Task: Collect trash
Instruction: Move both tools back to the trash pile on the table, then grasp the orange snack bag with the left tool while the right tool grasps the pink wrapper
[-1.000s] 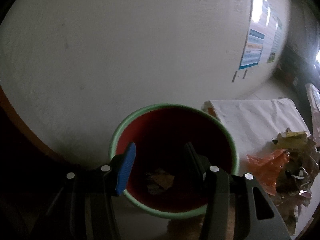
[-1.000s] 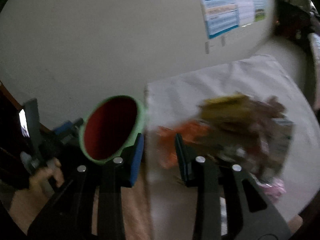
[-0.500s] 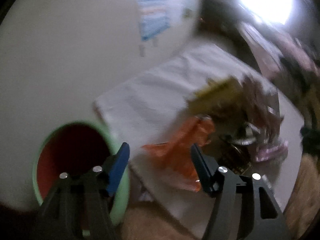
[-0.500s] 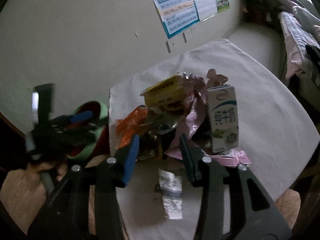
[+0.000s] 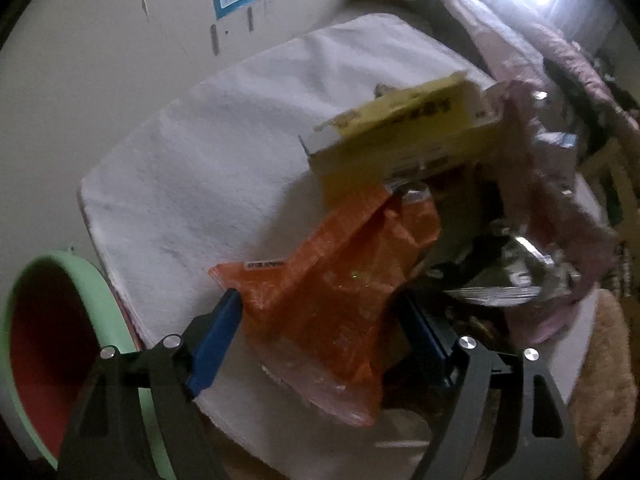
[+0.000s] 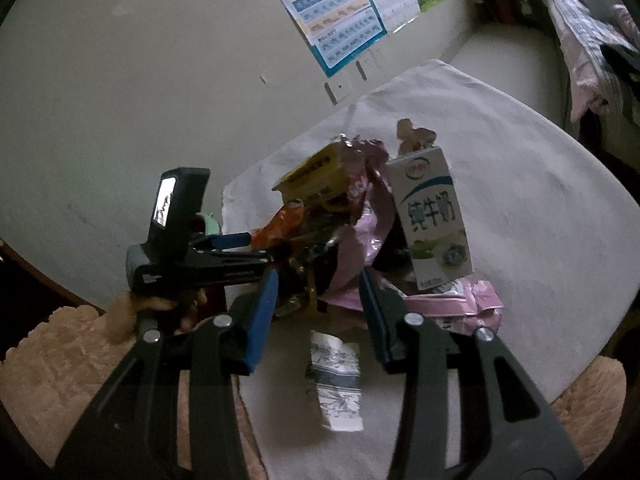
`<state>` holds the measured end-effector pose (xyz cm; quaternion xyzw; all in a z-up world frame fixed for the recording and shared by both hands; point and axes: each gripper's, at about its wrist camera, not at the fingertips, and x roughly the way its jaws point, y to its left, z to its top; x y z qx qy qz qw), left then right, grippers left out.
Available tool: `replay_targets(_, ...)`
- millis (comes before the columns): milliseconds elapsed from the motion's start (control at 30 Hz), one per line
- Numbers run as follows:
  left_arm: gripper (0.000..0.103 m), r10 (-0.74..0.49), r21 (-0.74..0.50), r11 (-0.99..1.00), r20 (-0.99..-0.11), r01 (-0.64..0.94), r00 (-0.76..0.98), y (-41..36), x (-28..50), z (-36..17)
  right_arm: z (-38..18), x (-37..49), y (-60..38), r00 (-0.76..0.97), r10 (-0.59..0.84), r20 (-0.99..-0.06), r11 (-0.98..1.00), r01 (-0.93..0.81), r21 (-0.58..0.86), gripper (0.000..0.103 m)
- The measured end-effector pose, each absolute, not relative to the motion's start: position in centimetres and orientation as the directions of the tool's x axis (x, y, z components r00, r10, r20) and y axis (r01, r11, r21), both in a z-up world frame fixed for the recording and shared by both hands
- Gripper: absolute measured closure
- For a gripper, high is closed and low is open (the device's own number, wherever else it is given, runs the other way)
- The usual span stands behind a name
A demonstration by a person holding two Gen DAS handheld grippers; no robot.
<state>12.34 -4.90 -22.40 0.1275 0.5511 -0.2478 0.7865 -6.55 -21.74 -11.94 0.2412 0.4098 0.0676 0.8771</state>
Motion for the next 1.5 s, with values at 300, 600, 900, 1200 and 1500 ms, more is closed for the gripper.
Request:
replay_targets(300,0.039,-0.248,-0.063,0.856,-0.921,0.513,0.3,-5.1,11.9,-21.8,-13.0,-6.6,-23.3,0.65,0.319,-0.69,0.851,0.124,0.51,0.061)
replay_targets(600,0.059,-0.286,-0.109,0.898,-0.881,0.425,0.376,-2.8,9.7,-18.7,-13.3,-6.4,-23.0,0.637,0.31,-0.706,0.857,0.134,0.498,0.061)
replay_targets(900,0.096,-0.337,-0.192,0.923,-0.822,0.333,0.46,0.1,7.1,-14.0,-13.8,-6.2,-22.9,0.626,0.297,-0.721,0.856,0.16,0.492,0.061)
replay_targets(1200,0.051,-0.322,-0.171,0.91,-0.865,0.377,0.385,-0.8,6.9,-16.5,-13.9,-6.3,-22.8,0.619,0.296,-0.727,0.859,0.161,0.487,0.061)
replay_targets(1500,0.04,-0.312,-0.164,0.908,-0.879,0.386,0.361,-0.7,7.7,-18.2,-14.1,-6.2,-22.9,0.612,0.295,-0.734,0.856,0.172,0.487,0.061)
